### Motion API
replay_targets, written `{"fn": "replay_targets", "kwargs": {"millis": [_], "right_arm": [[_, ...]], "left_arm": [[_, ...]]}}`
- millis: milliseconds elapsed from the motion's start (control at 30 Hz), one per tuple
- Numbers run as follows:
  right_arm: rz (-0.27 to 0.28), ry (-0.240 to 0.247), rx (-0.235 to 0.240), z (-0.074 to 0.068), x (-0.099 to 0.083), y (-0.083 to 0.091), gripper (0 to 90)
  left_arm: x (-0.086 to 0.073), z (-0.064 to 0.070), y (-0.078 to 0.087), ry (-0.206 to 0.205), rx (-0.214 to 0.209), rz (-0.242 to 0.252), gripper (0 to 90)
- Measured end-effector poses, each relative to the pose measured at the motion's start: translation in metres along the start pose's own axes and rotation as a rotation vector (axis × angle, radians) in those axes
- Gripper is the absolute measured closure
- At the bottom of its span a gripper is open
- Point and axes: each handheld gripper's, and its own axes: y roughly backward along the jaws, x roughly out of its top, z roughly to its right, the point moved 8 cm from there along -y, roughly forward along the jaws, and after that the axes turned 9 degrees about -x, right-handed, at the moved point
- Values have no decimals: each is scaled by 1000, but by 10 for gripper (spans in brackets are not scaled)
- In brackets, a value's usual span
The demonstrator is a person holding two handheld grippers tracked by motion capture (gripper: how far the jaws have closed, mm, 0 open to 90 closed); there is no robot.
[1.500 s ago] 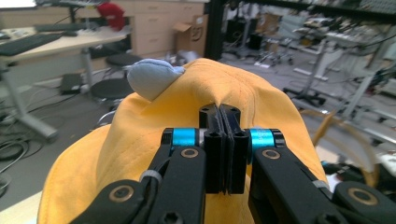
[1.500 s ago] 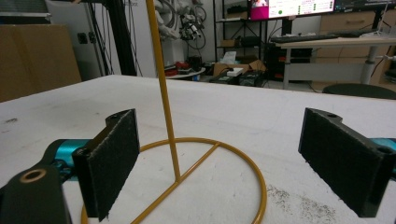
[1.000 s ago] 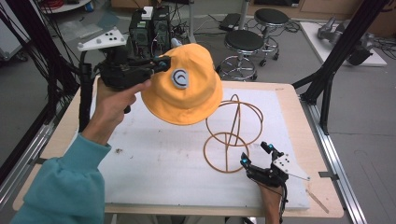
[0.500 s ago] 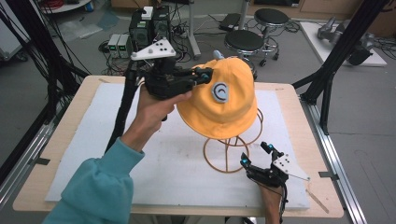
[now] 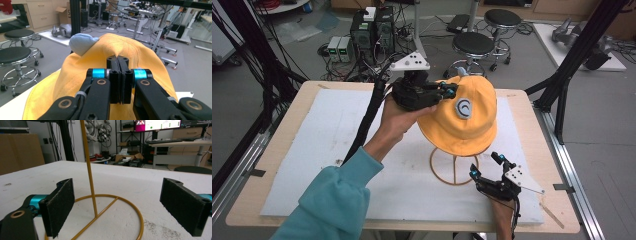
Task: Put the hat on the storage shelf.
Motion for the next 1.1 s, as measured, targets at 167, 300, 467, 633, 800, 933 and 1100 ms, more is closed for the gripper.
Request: {"fn": "replay_targets", "kwargs": {"millis": [167, 300, 467, 633, 800, 933, 1100], "right_arm": [[-3, -4, 3, -1, 0, 0, 114], [4, 6, 3, 0, 0, 0, 114], [3, 0, 5, 0, 0, 1, 114], [8, -3, 6, 0, 0, 1, 114], [11, 7, 3, 0, 0, 1, 114], [13, 9, 2, 0, 1, 1, 115], [11, 10, 2, 0, 0, 1, 114]], "left_arm": [[-4, 0, -9, 4, 3, -28, 884], [-12, 3, -22, -8, -2, -69, 884], [-19, 2, -28, -10, 2, -103, 883], [-19, 2, -29, 0, -6, -106, 539], [-23, -3, -25, -26, 38, -130, 275], [-28, -5, -17, -26, 22, -139, 171], [-38, -9, 15, -25, 32, -112, 168]]}}
